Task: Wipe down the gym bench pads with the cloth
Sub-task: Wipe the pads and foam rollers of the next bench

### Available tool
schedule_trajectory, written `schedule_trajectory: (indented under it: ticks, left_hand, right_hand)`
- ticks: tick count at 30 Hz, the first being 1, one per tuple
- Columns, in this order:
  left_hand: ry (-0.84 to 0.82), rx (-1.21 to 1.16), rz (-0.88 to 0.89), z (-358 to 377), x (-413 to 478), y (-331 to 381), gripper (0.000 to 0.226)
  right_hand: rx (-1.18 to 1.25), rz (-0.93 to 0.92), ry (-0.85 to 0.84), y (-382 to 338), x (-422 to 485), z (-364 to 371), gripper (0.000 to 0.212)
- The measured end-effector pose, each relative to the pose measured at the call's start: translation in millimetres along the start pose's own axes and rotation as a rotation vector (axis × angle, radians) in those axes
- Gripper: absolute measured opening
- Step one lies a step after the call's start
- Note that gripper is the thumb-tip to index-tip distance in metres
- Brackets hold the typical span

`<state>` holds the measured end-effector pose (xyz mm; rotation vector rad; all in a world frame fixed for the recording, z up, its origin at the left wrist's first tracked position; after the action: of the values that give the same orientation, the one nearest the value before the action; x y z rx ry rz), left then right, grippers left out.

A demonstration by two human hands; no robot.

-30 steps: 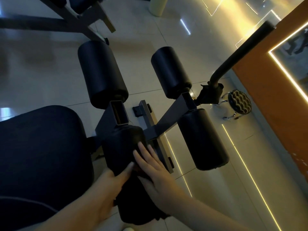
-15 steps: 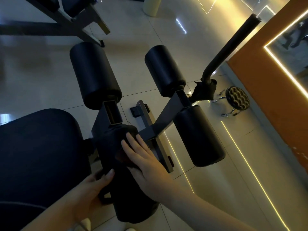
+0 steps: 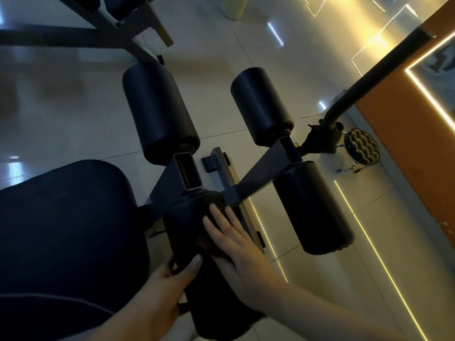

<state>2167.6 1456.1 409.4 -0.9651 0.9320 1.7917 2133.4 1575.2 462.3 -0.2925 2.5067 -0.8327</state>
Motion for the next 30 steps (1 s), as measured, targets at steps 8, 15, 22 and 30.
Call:
schedule_trajectory:
  ticks: [8,15,22,30]
  left_hand:
    - [0.076,0.054,0.024,5,-7,4,0.038]
    - [0.088,0.111,0.002,3,-10,4,0.033]
    - [0.111,0.114,-0.013,2,-4,4,0.047]
    - [0.138,0.148,0.082,14,-6,6,0.055]
  right_hand:
    - [-0.032,-0.011,0.136,-11,53,-20,0.060]
    - [0.037,-0.002,-0.098,7,-34,7,0.066]
    - [0.014,-0.014,-0.059,8,-38,15,0.066]
    - [-0.016,0.005,0.114,-7,44,-16,0.059]
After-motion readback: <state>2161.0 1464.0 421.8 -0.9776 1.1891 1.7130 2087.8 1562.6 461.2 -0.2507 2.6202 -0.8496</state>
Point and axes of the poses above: each hand's wrist, its own x-axis towards the middle knuckle, its own z-axis out of the palm, y = z × x, the point moved 7 cm from there along x, towards the middle knuckle, and after that the axes turned 4 degrees about -x, right-handed, at the moved point
